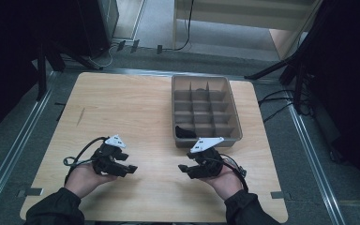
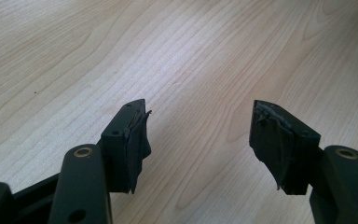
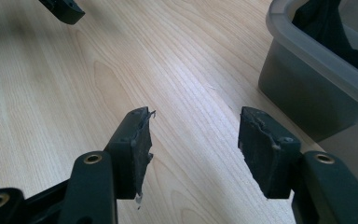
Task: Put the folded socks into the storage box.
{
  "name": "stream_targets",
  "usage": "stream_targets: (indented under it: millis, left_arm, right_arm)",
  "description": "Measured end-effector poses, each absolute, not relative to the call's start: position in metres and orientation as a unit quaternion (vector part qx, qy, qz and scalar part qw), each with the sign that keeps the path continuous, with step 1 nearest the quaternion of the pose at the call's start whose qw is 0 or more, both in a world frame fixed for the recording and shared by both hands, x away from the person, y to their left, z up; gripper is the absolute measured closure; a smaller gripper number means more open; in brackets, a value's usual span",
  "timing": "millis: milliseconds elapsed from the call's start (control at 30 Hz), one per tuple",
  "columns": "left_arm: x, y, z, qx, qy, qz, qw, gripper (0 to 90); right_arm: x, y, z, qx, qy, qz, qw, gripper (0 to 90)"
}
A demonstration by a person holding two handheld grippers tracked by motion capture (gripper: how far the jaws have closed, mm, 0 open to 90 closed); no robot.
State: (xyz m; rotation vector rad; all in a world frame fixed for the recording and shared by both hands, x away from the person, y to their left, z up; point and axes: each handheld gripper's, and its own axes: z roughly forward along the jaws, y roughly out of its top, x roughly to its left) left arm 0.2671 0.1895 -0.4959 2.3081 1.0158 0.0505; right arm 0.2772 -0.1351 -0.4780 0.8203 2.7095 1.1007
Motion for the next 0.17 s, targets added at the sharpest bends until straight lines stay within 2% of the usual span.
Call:
stream_targets:
  millis: [167]
  left_arm:
    - [0.2673,0.1893,-0.4962,0.872,0.384,0.020,0.304,36.0]
  right_arm:
    - [0.2773,-0.1354,-0.4780,0.270,0.891,0.362,0.052,44.0]
